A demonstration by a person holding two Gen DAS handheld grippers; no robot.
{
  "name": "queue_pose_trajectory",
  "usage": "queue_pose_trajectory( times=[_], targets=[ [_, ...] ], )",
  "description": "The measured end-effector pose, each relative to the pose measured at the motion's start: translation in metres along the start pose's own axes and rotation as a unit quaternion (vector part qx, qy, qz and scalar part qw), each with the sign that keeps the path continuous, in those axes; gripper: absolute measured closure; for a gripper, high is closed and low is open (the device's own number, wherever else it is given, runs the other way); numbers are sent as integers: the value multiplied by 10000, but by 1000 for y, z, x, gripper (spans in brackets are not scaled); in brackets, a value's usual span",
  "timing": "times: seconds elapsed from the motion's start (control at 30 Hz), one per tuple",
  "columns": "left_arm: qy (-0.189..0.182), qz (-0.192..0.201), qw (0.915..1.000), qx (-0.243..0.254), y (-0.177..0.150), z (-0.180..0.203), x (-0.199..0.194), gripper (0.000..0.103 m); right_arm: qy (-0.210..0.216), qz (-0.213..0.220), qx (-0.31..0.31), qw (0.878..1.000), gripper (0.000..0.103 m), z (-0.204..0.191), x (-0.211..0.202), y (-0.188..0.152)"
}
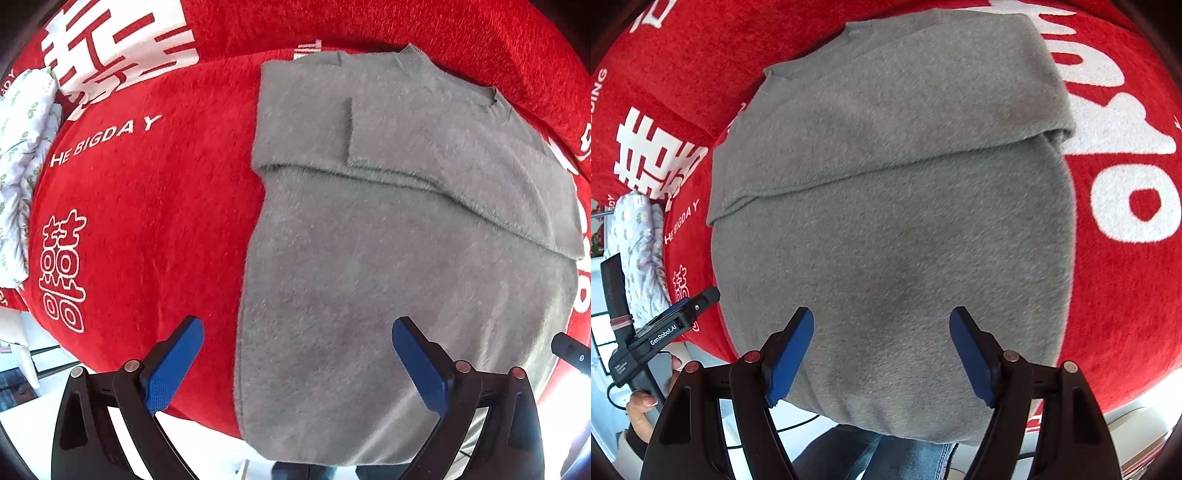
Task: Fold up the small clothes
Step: 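Move both tools toward the sweater hem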
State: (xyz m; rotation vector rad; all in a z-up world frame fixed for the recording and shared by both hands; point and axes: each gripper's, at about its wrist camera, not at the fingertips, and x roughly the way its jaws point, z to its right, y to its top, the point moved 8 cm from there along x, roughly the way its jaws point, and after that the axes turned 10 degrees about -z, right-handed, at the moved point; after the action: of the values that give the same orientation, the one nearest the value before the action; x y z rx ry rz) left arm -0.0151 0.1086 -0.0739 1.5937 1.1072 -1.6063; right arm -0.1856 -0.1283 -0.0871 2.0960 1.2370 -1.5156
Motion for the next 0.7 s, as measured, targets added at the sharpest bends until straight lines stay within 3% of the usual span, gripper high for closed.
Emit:
queue_pose_trajectory(
  times=[0.4, 0.7],
  targets=[
    [-112, -101, 9998, 141, -45, -29, 19, 1, -20, -107, -32, 9999, 24, -26, 26, -58],
    [-227, -33, 9988, 440, -79, -36, 21, 1, 143, 126, 181, 9997, 24, -24, 23, -92]
  ],
)
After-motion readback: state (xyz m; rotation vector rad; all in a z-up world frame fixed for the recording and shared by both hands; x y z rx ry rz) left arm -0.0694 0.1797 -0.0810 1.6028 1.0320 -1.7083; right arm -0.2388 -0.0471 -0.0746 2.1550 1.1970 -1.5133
